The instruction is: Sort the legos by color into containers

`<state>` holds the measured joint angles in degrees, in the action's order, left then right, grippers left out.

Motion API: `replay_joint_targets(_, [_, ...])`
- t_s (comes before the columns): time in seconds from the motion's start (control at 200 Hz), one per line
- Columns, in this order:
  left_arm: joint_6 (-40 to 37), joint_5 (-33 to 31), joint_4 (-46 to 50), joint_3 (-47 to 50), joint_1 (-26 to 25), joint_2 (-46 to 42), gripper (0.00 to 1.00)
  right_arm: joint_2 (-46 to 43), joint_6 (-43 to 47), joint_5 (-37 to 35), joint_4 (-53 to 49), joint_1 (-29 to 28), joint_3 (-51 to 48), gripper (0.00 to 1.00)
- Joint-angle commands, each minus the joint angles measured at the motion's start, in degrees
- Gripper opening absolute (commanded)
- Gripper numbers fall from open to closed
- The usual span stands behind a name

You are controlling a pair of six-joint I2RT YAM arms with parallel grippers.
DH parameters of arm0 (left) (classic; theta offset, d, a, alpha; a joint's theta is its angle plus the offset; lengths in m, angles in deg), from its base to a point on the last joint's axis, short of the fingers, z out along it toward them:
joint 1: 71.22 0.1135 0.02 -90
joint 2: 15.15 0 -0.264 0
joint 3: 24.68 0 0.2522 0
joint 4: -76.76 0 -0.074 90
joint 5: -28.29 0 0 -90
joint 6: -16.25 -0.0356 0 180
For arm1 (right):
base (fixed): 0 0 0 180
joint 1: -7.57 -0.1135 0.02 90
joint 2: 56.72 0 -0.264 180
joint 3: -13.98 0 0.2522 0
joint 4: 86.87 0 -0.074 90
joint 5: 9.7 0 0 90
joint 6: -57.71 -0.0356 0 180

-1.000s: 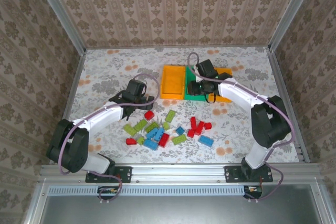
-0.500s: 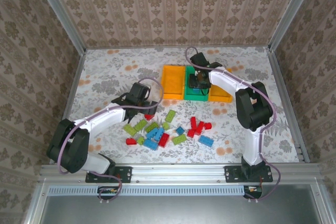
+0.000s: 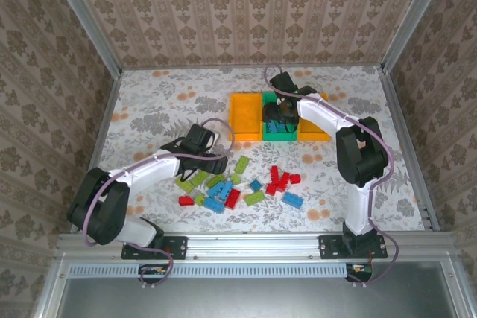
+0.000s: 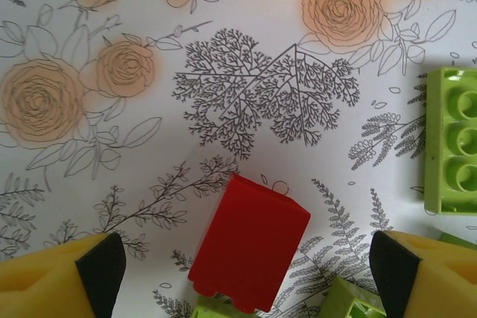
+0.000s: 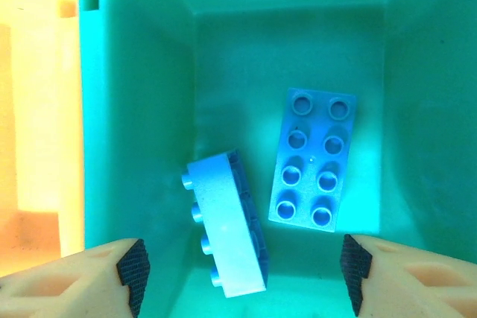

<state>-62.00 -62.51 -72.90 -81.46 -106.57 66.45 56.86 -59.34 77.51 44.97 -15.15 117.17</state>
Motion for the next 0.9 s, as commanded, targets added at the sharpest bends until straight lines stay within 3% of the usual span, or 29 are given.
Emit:
replay_joint_targets(0.0, [-1.85, 2.23, 1.22, 0.41, -0.68, 1.25, 0.87, -2.33, -0.61, 0.6, -0.15, 0.28, -1.31, 0.75])
replay_joint_targets(0.22, [-1.88, 1.43, 1.86, -0.95, -0.7, 5.05, 0.78, -6.44, -1.95, 1.82, 2.52, 0.3, -4.75, 0.77])
replay_joint_targets(0.675, [-0.6, 0.31, 0.31, -2.75, -0.68, 6.25, 0.36, -15.64, 0.48, -2.57, 1.1, 0.22, -16.11, 0.78])
replay_joint_targets(0.895, [-0.78, 1.4, -0.84, -5.71, -0.68, 6.0, 0.28, -19.69, -0.28, -5.46, 0.37, 0.27, -23.65, 0.79])
